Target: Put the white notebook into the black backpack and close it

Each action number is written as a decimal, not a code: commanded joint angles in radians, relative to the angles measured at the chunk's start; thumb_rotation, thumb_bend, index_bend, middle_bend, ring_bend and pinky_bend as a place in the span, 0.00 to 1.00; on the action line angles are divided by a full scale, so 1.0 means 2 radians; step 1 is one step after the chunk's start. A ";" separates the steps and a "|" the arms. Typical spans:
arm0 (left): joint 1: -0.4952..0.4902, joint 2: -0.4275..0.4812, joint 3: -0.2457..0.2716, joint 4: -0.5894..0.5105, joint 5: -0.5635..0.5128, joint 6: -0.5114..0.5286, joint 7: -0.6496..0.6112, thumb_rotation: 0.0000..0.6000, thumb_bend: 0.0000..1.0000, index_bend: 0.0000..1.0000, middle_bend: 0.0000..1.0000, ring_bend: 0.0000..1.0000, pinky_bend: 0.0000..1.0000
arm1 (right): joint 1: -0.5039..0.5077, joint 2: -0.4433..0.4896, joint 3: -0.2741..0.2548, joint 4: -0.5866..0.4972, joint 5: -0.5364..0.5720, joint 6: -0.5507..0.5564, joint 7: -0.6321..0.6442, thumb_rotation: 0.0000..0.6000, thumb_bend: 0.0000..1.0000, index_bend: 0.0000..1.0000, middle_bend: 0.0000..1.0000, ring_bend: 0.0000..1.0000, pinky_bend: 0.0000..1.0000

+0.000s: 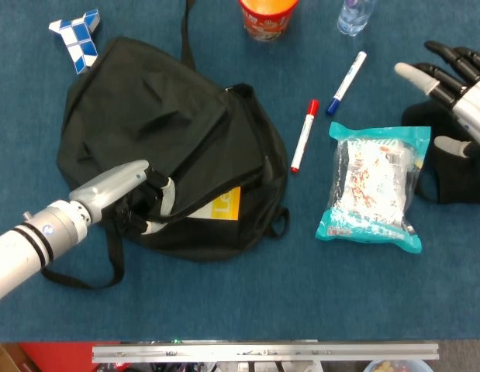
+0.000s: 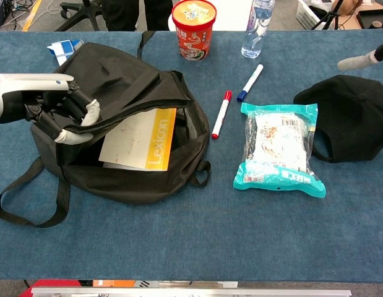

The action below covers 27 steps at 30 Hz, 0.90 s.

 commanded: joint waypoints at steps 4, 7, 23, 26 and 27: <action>-0.011 -0.022 0.001 0.011 -0.006 0.023 0.011 1.00 0.30 0.00 0.09 0.07 0.22 | -0.009 0.000 0.006 0.007 -0.004 -0.001 0.002 1.00 0.08 0.01 0.23 0.06 0.20; -0.019 -0.035 0.006 0.016 -0.026 0.040 0.029 1.00 0.26 0.00 0.06 0.05 0.20 | -0.012 0.000 0.009 0.009 -0.005 -0.001 0.006 1.00 0.08 0.01 0.23 0.06 0.20; 0.025 -0.036 0.032 0.019 -0.040 0.184 0.093 1.00 0.21 0.00 0.07 0.05 0.18 | -0.050 0.026 0.011 0.000 0.033 -0.027 -0.011 1.00 0.10 0.07 0.27 0.10 0.24; 0.051 -0.043 0.045 0.036 -0.019 0.237 0.120 1.00 0.21 0.00 0.09 0.06 0.18 | -0.065 0.042 0.008 -0.016 0.056 -0.035 -0.018 1.00 0.17 0.15 0.31 0.14 0.29; 0.063 -0.048 0.050 0.047 -0.010 0.262 0.131 1.00 0.21 0.00 0.10 0.06 0.18 | -0.073 0.048 0.007 -0.022 0.067 -0.036 -0.021 1.00 0.17 0.17 0.32 0.15 0.30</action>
